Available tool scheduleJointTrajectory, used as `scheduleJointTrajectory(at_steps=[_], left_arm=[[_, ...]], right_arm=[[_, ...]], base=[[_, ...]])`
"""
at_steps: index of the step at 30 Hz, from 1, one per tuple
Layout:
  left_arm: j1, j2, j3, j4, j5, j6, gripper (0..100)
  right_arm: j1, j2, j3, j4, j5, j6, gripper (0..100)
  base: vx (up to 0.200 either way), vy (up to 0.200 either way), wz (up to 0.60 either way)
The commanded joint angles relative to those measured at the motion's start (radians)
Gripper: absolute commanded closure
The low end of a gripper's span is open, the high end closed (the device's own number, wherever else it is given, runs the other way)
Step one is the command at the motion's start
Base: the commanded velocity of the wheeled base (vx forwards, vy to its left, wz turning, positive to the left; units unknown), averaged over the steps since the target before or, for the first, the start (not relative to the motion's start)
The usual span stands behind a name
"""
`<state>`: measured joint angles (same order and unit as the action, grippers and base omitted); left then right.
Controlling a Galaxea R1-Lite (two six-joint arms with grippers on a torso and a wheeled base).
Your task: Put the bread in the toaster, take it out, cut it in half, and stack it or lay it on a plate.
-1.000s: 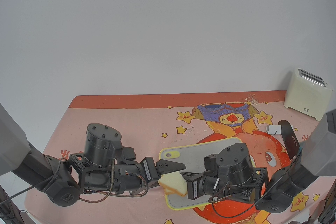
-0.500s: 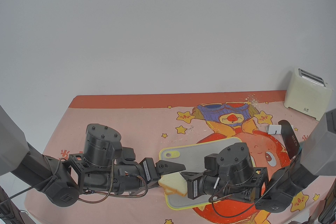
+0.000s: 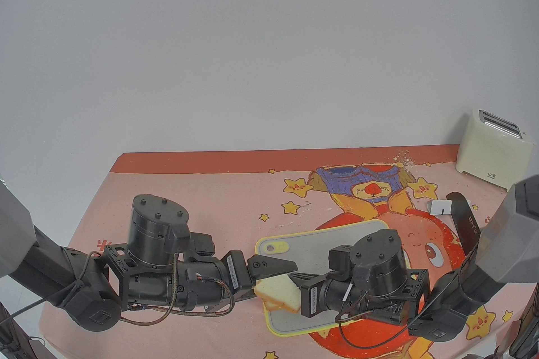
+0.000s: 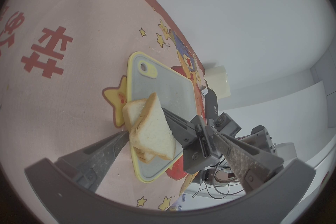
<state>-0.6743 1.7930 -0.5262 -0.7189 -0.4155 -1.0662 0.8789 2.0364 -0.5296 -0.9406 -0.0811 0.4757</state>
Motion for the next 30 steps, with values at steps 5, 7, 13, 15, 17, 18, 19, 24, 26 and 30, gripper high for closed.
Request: scheduleJointTrajectory(at_steps=[5,7,13,15,17,18,19,24,26,30], left_arm=[[0.004,-0.007,0.000,-0.002,0.003,0.000,0],[0.004,-0.007,0.000,-0.001,0.003,0.000,0],[0.004,-0.003,-0.002,0.024,0.003,0.003,0],[0.004,-0.003,-0.002,0.026,0.003,0.005,0],[0.004,-0.003,-0.002,0.026,0.003,0.003,0],[0.004,-0.001,-0.003,0.024,0.003,0.003,0],[0.002,-0.001,-0.005,0.024,0.003,0.003,0],[0.002,0.000,-0.008,0.024,0.001,0.000,0],[0.002,0.000,-0.009,0.026,0.001,0.000,0],[0.002,0.002,-0.009,0.024,0.001,-0.001,0]], right_arm=[[-0.006,-0.007,0.011,-0.001,0.000,0.000,100],[-0.015,-0.008,0.010,-0.001,0.000,0.000,100],[-0.020,-0.008,0.010,-0.001,0.000,-0.002,100],[-0.018,-0.008,0.010,-0.001,0.000,-0.002,100],[-0.018,-0.008,0.010,-0.001,0.000,-0.002,100],[-0.018,-0.008,0.010,-0.001,0.000,-0.002,100],[-0.018,-0.008,0.010,-0.001,0.000,-0.002,100],[-0.014,-0.001,0.010,-0.001,0.000,-0.002,100],[-0.011,0.002,0.010,-0.001,0.000,-0.002,100],[-0.011,0.002,0.010,-0.001,0.000,-0.002,100]], base=[[0.000,0.000,0.00],[0.000,0.000,0.00],[0.000,0.000,0.00],[0.000,0.000,0.00],[0.000,0.000,0.00],[0.000,0.000,0.00],[0.000,0.000,0.00],[0.000,0.000,0.00],[0.000,0.000,0.00],[0.000,0.000,0.00]])
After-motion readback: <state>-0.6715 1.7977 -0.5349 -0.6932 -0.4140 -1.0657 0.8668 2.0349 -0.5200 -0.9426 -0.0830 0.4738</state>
